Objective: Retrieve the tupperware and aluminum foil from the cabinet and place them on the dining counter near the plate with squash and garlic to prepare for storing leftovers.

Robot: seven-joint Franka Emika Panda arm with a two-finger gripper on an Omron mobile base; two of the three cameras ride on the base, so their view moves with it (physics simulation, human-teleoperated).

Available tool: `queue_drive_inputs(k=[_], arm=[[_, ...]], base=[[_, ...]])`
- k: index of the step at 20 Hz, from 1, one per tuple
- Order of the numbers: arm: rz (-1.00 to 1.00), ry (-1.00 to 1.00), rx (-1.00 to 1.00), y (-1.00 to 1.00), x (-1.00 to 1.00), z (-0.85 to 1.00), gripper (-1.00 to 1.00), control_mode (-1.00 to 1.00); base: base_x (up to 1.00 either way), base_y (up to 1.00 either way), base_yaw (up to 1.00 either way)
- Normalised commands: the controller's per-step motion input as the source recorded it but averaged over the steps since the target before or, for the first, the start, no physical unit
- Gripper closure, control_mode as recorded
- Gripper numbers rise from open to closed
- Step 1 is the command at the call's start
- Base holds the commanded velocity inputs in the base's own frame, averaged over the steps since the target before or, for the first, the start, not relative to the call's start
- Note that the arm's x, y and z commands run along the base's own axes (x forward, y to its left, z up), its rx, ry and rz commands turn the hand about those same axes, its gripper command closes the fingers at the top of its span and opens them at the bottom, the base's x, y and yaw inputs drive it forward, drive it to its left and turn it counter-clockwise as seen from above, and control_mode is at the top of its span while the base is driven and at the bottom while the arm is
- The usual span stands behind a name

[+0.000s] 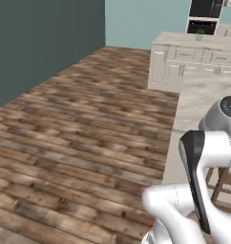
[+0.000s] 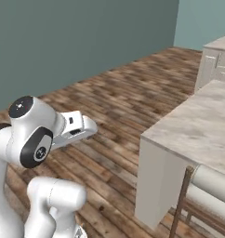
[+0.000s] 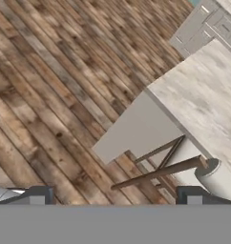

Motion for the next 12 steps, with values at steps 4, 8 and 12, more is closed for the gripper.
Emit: queue_drive_inputs(k=[4,8,12], arm=[[0.00,0.00,0.00,0.00,0.00,0.00,-1.00,1.00],[0.00,0.00,0.00,0.00,0.00,0.00,-1.00,1.00],[0.00,0.00,0.00,0.00,0.00,0.00,-1.00,1.00]], base=[[1.00,1.00,-0.02],[1.00,1.00,-0.06],[1.00,1.00,-0.13]])
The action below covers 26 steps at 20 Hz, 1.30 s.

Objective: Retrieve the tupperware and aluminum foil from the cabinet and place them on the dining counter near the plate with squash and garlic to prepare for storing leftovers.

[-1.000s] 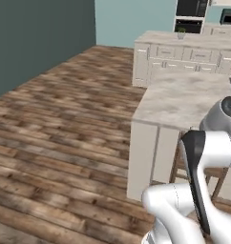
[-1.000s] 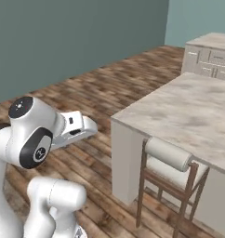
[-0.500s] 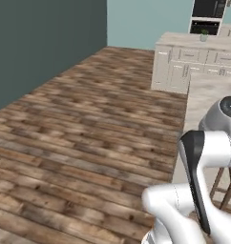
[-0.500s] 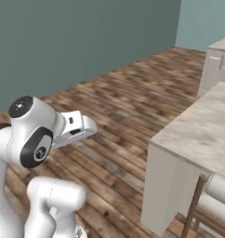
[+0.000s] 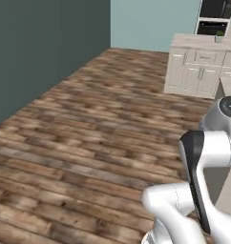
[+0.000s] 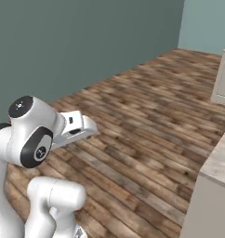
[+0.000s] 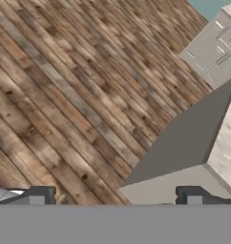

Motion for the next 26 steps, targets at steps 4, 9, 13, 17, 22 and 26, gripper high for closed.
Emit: queue_drive_inputs(k=[4,9,13,17,22,26], arm=[[0.00,0.00,0.00,0.00,0.00,0.00,-1.00,1.00],[0.00,0.00,0.00,0.00,0.00,0.00,-1.00,1.00],[0.00,0.00,0.00,0.00,0.00,0.00,-1.00,1.00],[0.00,0.00,0.00,0.00,0.00,0.00,-1.00,1.00],[0.00,0.00,0.00,0.00,0.00,0.00,-1.00,1.00],[0.00,0.00,0.00,0.00,0.00,0.00,-1.00,1.00]], base=[[1.00,0.85,-0.29],[1.00,0.73,-0.33],[1.00,0.78,-0.31],[1.00,0.85,-0.28],[1.00,0.81,-0.22],[1.00,0.93,-0.19]])
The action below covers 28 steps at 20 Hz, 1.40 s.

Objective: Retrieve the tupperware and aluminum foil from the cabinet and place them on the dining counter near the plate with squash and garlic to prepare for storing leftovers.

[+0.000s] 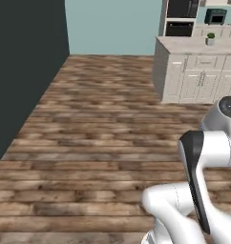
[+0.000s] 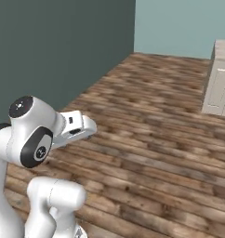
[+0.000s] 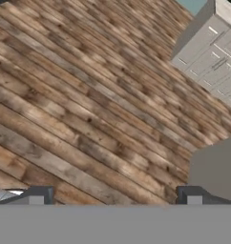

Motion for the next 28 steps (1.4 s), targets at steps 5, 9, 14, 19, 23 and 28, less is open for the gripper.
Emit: queue_drive_inputs(k=[5,9,14,19,23,28], arm=[[0.00,0.00,0.00,0.00,0.00,0.00,-1.00,1.00],[0.00,0.00,0.00,0.00,0.00,0.00,-1.00,1.00],[0.00,0.00,0.00,0.00,0.00,0.00,-1.00,1.00],[0.00,0.00,0.00,0.00,0.00,0.00,-1.00,1.00],[0.00,0.00,0.00,0.00,0.00,0.00,-1.00,1.00],[0.00,0.00,0.00,0.00,0.00,0.00,-1.00,1.00]], base=[[1.00,0.98,-0.18],[1.00,0.99,-0.20],[1.00,0.91,-0.22],[1.00,0.79,-0.28],[1.00,0.65,-0.36],[1.00,0.30,-0.41]])
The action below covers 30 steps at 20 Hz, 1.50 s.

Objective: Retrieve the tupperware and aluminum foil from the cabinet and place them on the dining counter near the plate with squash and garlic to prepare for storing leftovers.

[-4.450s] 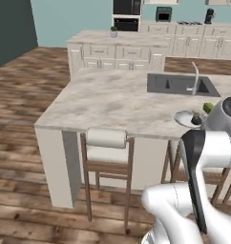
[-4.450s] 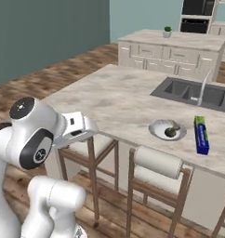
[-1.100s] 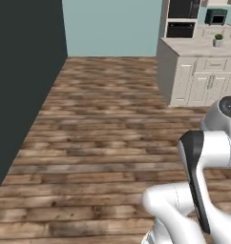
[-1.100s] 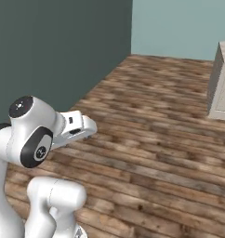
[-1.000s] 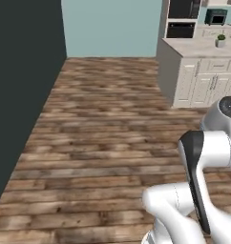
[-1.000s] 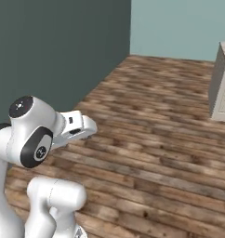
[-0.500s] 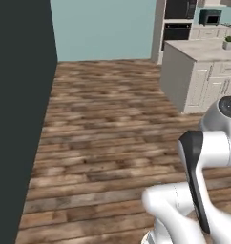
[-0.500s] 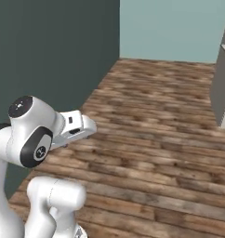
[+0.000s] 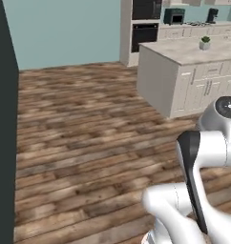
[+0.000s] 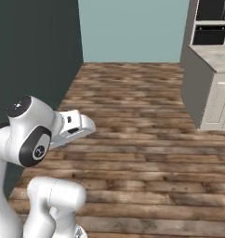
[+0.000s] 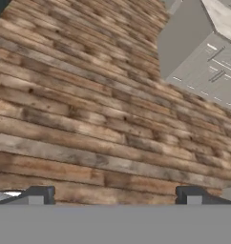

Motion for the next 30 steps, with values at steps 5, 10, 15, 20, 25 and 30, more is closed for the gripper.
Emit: queue_drive_inputs(k=[5,10,15,20,25,30], arm=[[0.00,0.00,0.00,0.00,0.00,0.00,-1.00,1.00],[0.00,0.00,0.00,0.00,0.00,0.00,-1.00,1.00],[0.00,0.00,0.00,0.00,0.00,0.00,-1.00,1.00],[0.00,0.00,0.00,0.00,0.00,0.00,-1.00,1.00],[0.00,0.00,0.00,0.00,0.00,0.00,-1.00,1.00],[0.00,0.00,0.00,0.00,0.00,0.00,-1.00,1.00]], base=[[1.00,0.00,-0.34],[1.00,-0.04,-0.16],[1.00,-0.01,0.02],[1.00,-0.21,0.11],[1.00,-0.32,0.03],[1.00,-0.19,-0.02]])
